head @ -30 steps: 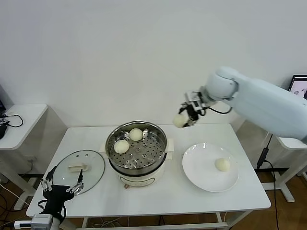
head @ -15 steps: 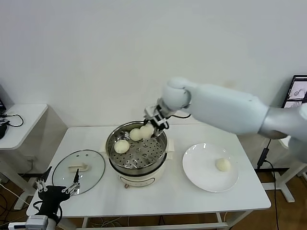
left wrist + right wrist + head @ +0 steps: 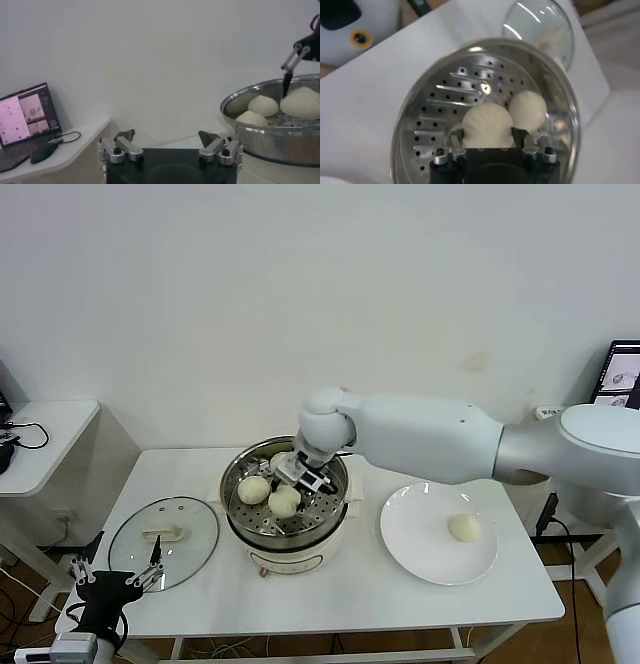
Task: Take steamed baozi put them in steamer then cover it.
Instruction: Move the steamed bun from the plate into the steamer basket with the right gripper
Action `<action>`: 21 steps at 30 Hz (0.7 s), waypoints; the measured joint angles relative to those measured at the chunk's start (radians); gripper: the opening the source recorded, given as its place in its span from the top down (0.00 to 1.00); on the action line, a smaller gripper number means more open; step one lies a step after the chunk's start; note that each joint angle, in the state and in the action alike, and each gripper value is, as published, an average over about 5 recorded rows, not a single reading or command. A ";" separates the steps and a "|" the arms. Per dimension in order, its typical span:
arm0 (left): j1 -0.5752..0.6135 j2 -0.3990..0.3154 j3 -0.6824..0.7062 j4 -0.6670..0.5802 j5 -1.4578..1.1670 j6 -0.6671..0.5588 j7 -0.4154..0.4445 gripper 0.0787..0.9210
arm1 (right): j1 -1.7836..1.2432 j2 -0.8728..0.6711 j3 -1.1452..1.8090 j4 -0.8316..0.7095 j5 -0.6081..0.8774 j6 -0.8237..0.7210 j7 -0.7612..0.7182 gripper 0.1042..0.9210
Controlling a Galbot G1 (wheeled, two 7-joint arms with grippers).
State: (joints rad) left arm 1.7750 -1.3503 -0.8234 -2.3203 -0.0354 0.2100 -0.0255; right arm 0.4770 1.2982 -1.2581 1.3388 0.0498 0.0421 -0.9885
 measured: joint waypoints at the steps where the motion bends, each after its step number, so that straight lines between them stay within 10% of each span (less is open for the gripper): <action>1: 0.000 -0.001 0.000 0.000 0.000 0.000 0.000 0.12 | -0.003 0.003 -0.002 -0.001 -0.006 0.009 0.001 0.37; 21: -0.009 0.000 0.002 0.002 0.000 -0.001 -0.001 0.12 | 0.022 -0.013 0.017 0.006 -0.028 0.080 0.014 0.12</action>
State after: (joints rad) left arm 1.7658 -1.3498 -0.8211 -2.3184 -0.0356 0.2086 -0.0262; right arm 0.4986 1.2856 -1.2411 1.3452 0.0219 0.1221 -0.9741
